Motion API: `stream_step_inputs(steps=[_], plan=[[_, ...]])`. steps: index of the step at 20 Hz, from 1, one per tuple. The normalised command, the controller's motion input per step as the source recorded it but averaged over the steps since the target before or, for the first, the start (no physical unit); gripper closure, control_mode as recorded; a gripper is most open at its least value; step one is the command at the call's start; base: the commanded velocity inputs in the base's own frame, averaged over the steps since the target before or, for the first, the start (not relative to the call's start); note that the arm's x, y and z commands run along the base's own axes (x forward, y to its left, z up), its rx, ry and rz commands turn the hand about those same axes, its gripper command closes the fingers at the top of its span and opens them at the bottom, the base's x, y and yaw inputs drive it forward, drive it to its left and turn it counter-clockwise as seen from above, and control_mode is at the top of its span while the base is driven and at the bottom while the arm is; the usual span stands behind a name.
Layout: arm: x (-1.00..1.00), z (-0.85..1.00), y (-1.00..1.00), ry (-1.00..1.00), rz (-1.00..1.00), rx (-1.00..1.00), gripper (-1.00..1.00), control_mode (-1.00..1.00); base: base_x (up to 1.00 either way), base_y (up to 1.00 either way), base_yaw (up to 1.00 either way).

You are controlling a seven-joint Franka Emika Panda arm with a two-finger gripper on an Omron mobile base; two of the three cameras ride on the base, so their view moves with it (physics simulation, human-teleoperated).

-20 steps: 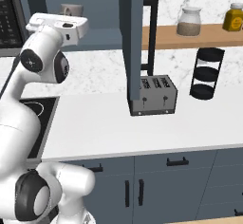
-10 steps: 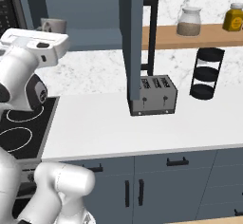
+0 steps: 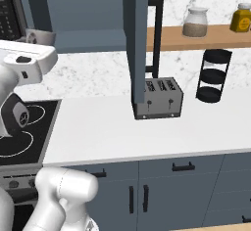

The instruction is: Gather all objects into one cabinet and sort the glasses and bowls to opposite sides.

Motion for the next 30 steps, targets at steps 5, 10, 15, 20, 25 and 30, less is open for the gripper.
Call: stream_step_inputs(steps=[5, 10, 15, 20, 25, 30], plan=[[-0.28, 0.00, 0.14, 0.05, 0.01, 0.00, 1.00, -1.00, 0.00, 0.00, 0.00], [-0.10, 0.00, 0.02, 0.00, 0.00, 0.00, 1.00, -1.00, 0.00, 0.00, 0.00], [-0.12, -0.04, 0.01, 0.00, 0.00, 0.00, 1.00, 1.00, -0.56, 0.00, 0.05], [0.00, 0.00, 0.00, 0.00, 0.00, 0.00, 1.00, 1.00, -0.97, 0.02, 0.25], [0.00, 0.00, 0.00, 0.00, 0.00, 0.00, 1.00, 1.00, -0.61, 0.22, 0.45], [0.00, 0.00, 0.00, 0.00, 0.00, 0.00, 1.00, 1.00, -0.47, 0.45, 0.57]])
